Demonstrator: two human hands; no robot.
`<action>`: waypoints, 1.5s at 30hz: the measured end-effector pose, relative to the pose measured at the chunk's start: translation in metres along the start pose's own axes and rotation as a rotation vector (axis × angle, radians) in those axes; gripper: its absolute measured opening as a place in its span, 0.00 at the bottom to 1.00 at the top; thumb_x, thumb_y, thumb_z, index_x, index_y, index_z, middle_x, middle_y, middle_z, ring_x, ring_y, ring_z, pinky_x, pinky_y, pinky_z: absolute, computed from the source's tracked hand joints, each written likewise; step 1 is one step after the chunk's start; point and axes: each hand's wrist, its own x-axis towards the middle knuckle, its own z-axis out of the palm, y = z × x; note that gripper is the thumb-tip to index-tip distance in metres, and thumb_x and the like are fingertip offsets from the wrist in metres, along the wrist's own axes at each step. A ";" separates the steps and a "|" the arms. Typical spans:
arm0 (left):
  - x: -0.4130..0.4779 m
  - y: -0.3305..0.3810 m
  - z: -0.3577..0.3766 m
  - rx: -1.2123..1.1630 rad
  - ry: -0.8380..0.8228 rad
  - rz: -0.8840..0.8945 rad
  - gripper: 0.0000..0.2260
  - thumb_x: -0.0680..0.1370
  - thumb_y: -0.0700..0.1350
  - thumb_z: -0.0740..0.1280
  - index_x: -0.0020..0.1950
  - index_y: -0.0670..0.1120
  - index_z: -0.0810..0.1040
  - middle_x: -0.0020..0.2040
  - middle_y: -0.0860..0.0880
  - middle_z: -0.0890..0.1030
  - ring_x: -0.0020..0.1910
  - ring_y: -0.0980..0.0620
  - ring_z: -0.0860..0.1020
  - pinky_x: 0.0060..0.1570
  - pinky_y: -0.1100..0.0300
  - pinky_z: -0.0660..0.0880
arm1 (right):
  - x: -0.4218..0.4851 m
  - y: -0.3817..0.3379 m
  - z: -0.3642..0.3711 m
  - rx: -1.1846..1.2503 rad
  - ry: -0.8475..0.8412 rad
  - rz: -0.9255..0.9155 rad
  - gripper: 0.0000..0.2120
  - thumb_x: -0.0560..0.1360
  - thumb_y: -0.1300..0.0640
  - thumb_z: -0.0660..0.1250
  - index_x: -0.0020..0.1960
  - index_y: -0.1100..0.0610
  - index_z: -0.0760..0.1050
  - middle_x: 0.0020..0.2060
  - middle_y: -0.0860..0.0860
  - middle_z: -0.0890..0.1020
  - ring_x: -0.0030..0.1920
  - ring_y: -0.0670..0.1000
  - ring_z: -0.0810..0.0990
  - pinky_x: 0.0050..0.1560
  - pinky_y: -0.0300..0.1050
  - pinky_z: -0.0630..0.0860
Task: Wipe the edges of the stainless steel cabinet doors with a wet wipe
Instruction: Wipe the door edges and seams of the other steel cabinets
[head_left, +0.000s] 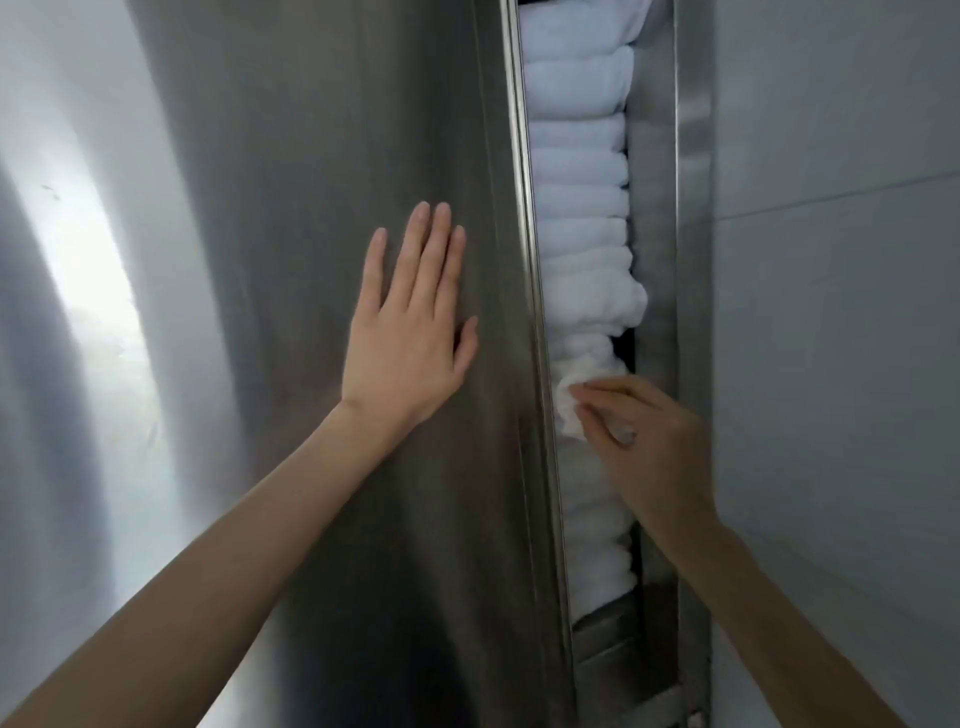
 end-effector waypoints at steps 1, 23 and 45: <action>0.004 0.007 0.002 0.003 0.000 0.003 0.30 0.82 0.54 0.49 0.79 0.39 0.48 0.80 0.40 0.48 0.79 0.43 0.46 0.77 0.44 0.44 | 0.000 0.005 -0.003 -0.004 -0.010 0.013 0.10 0.68 0.70 0.74 0.49 0.65 0.82 0.45 0.58 0.83 0.44 0.52 0.82 0.51 0.40 0.77; 0.057 0.099 0.027 0.150 0.052 0.006 0.30 0.82 0.55 0.44 0.79 0.39 0.45 0.79 0.40 0.50 0.79 0.42 0.49 0.76 0.44 0.48 | 0.010 0.079 -0.040 -0.085 -0.068 0.083 0.07 0.70 0.67 0.73 0.48 0.62 0.83 0.45 0.53 0.83 0.44 0.50 0.81 0.51 0.36 0.75; 0.059 0.097 0.023 0.074 0.003 0.012 0.28 0.82 0.52 0.42 0.78 0.38 0.44 0.79 0.38 0.49 0.78 0.41 0.48 0.75 0.44 0.45 | -0.009 0.055 -0.064 -0.142 -0.163 0.175 0.06 0.71 0.67 0.72 0.47 0.61 0.83 0.45 0.53 0.83 0.45 0.53 0.82 0.50 0.45 0.77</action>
